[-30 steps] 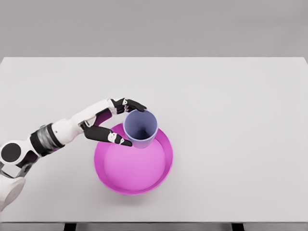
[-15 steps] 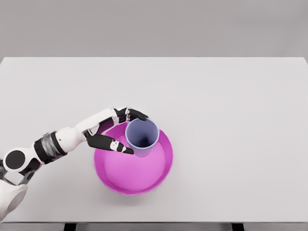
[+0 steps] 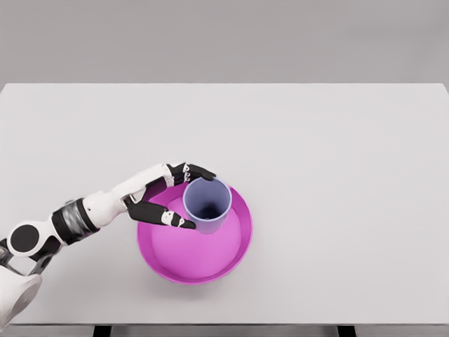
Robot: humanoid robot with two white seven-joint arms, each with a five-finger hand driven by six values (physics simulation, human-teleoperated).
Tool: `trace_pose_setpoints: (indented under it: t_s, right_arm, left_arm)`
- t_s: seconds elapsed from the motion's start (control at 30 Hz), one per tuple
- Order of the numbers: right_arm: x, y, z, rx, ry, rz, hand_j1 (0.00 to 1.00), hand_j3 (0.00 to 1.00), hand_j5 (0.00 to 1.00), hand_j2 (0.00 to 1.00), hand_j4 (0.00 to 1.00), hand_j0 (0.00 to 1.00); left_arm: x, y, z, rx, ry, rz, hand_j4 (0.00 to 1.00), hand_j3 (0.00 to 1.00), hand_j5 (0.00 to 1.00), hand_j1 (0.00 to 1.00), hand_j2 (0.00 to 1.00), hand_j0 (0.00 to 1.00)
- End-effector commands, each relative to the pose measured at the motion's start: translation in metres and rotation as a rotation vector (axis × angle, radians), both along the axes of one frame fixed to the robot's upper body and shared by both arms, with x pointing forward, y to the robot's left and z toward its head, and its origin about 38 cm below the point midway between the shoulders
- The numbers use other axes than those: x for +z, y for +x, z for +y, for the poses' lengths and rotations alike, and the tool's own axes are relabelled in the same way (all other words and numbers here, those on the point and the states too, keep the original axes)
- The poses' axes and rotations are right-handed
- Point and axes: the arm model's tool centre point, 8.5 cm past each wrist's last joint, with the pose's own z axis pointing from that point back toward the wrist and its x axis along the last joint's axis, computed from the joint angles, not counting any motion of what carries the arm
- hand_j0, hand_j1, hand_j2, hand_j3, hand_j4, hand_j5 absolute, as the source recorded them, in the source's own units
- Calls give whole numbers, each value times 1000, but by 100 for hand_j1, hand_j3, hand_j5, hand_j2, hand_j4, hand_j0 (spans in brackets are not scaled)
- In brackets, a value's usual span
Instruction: Flip the cup with left arm and place it on the plate
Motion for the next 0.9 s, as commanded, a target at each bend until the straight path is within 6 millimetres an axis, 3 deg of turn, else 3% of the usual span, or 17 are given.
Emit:
trace_pose_setpoints:
  t_s: [0.0, 0.13, 0.17, 0.2, 0.7, 0.87]
  right_arm:
    - [0, 0, 0, 0, 1, 0, 100, 100, 100, 100, 100, 100]
    - [0, 0, 0, 0, 1, 0, 100, 100, 100, 100, 100, 100]
    - [0, 0, 0, 0, 1, 0, 100, 100, 100, 100, 100, 100]
    - [0, -1, 0, 0, 1, 2, 100, 100, 100, 100, 100, 100]
    - [0, 0, 0, 0, 1, 0, 100, 100, 100, 100, 100, 100]
    - [0, 0, 0, 0, 1, 0, 100, 100, 100, 100, 100, 100]
  left_arm:
    - [-1, 0, -1, 0, -9, 7, 71, 71, 71, 71, 71, 71]
    - [-2, 0, -1, 3, -9, 9, 74, 74, 74, 74, 74, 74]
    - [-1, 0, 0, 4, -10, 5, 94, 94, 94, 94, 94, 94]
    - [-1, 0, 0, 4, -10, 5, 100, 100, 100, 100, 100, 100]
    - [0, 2, 8, 17, 34, -19, 100, 100, 100, 100, 100, 100]
    - [31, 6, 90, 74, 89, 50, 100, 100, 100, 100, 100, 100]
